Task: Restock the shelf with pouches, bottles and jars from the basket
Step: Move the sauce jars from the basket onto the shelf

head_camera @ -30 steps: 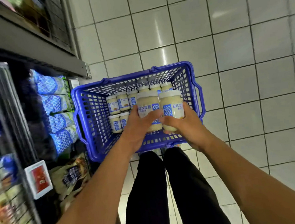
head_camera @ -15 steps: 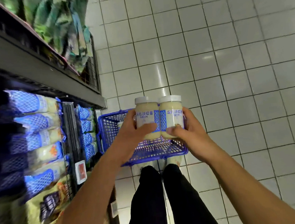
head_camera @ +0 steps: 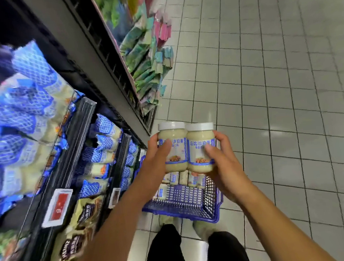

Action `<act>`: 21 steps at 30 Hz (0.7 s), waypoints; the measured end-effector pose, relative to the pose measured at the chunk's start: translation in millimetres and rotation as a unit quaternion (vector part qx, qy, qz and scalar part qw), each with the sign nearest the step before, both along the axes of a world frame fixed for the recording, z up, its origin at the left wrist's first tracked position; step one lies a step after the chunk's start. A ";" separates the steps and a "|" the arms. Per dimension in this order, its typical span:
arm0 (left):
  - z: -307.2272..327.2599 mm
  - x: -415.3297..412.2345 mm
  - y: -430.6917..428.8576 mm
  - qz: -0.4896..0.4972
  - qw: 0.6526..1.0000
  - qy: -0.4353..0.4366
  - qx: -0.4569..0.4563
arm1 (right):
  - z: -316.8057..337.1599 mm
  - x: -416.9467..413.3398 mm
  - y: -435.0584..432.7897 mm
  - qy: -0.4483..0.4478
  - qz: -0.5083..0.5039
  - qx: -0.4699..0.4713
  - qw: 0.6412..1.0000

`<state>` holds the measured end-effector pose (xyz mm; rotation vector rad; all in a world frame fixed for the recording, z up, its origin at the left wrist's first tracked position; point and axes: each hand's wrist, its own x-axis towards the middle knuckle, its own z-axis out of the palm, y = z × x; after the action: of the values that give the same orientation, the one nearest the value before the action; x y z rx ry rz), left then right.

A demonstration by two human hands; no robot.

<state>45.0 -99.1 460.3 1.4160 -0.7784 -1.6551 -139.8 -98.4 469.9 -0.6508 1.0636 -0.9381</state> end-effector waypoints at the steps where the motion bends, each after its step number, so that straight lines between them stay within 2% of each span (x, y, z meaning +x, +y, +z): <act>1: 5.6 0.6 5.6 0.018 1.000 -0.001 0.000 | 5.3 0.9 -1.1 -0.007 0.013 0.004 1.000; 7: 35.3 5.3 54.8 0.137 0.990 -0.009 -0.035 | 39.6 15.3 8.1 0.001 0.123 -0.017 0.992; 13: 50.8 14.7 121.8 0.252 0.966 -0.018 -0.061 | 66.6 34.3 38.7 0.013 0.229 -0.059 0.972; 21: 97.8 26.3 237.1 0.419 0.899 -0.041 -0.117 | 98.5 87.8 102.6 -0.033 0.369 -0.113 0.922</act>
<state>71.3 138.0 558.2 1.3712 -0.3035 -0.8078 -52.0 4.2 568.3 -1.1037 0.5649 -0.4118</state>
